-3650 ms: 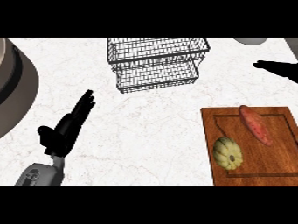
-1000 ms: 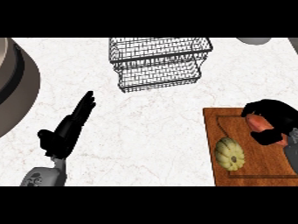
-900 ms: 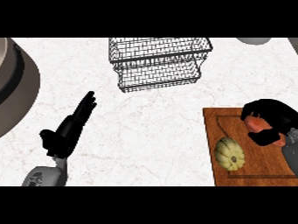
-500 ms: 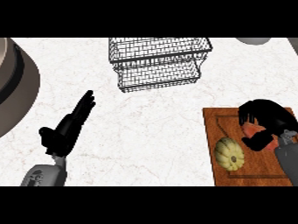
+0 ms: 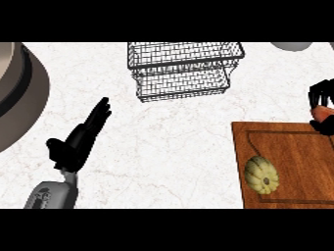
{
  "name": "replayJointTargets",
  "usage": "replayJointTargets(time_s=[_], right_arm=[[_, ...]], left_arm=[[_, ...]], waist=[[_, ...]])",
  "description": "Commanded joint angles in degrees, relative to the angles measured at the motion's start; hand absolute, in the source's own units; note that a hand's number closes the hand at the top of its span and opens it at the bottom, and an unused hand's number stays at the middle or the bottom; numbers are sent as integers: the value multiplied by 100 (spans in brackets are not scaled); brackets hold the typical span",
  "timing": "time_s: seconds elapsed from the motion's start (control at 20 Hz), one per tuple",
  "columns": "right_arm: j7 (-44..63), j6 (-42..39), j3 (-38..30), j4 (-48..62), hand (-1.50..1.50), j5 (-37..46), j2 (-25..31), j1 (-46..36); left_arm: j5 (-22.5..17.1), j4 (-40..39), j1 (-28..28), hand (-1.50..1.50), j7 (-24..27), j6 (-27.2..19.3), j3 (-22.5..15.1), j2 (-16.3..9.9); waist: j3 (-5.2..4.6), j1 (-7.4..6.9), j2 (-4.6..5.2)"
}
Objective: Pick the sweet potato from the cutting board and place it in the tiered basket
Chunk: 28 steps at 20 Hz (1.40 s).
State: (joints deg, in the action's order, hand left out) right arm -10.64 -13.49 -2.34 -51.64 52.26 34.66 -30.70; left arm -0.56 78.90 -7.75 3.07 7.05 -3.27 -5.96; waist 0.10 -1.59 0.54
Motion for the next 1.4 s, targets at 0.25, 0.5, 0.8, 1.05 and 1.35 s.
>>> replayJointTargets(time_s=[0.25, 0.5, 0.8, 1.05, 1.35], right_arm=[[-755, -841, -1447, 360, 150, -1772, -2, -1158], [-463, -927, -1412, -51, 150, -1944, -179, -1884], [892, -1645, -1418, -469, 150, -2328, -368, -2727], [2021, -1273, -1300, -495, 150, -2389, -1118, -3435], [2819, -1044, -1148, 345, 150, -2266, -1571, -4719]], left_arm=[[8, -52, 150, 0, 66, 20, 76, -67], [93, -120, -54, 0, 23, -87, 18, 76], [100, 76, 498, 0, 240, 22, -12, 27], [116, 330, 320, 0, -208, -89, -103, 155], [123, -122, 141, 0, 215, 74, 50, 26]], waist=[[-10, 118, -64], [-14, 122, -55], [-15, 95, -61], [-14, 76, -61], [-17, 27, -33]])
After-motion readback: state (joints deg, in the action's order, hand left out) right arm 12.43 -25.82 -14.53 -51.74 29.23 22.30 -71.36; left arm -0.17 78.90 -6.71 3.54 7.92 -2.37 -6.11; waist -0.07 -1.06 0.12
